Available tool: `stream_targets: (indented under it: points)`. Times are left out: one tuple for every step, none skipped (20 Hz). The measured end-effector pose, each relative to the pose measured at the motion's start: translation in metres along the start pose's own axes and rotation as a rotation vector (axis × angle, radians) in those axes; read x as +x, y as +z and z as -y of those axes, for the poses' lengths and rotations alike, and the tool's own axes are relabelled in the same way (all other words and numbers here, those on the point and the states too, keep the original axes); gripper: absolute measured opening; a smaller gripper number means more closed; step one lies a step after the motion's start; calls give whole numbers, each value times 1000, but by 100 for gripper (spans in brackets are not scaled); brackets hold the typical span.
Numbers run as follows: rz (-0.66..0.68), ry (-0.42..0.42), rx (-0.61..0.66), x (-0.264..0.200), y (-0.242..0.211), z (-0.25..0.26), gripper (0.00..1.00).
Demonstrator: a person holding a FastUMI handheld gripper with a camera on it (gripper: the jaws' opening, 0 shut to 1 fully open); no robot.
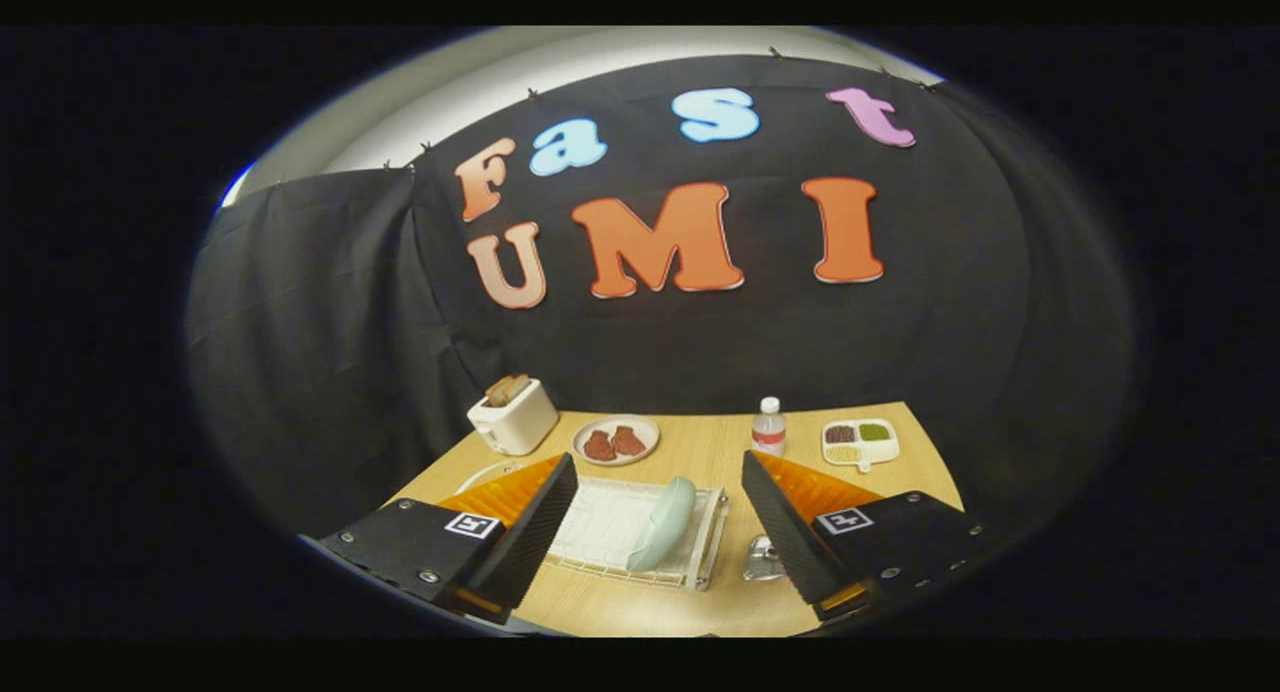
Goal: Take the plate from the dish rack, then take the spoon from the basket and place it into the plate.
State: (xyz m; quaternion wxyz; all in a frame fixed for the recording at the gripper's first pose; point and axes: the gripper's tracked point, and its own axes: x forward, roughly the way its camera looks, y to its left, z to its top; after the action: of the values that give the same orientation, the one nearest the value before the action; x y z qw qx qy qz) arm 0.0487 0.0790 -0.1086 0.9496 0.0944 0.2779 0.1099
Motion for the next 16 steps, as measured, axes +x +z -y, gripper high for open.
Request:
stream_targets:
  points:
    - [-40, 1, 10, 8, -6, 0, 99]
    - [-83, 11, 16, 14, -14, -3, 99]
    - [-125, 13, 23, 20, -20, -3, 99]
    - [-165, 21, 28, 25, -27, -3, 98]
    - [-207, 20, 38, 32, -33, -3, 98]
    - [-250, 22, 49, 38, -40, -4, 98]
    - [-296, 19, 62, 47, -49, -4, 98]
    - [-334, 10, 66, 55, -56, -3, 97]
    - [-368, -4, 61, 63, -63, 0, 97]
    - [-399, -21, 50, 70, -69, 3, 97]
    - [-428, -40, 41, 78, -74, 8, 96]
    - [-462, -60, 36, 81, -82, 12, 95]
    - [-501, -78, 32, 85, -91, 16, 95]
    - [-542, -95, 32, 90, -102, 19, 94]
    - [-593, -96, 42, 92, -111, 19, 93]
    - [-637, -87, 67, 97, -118, 14, 92]
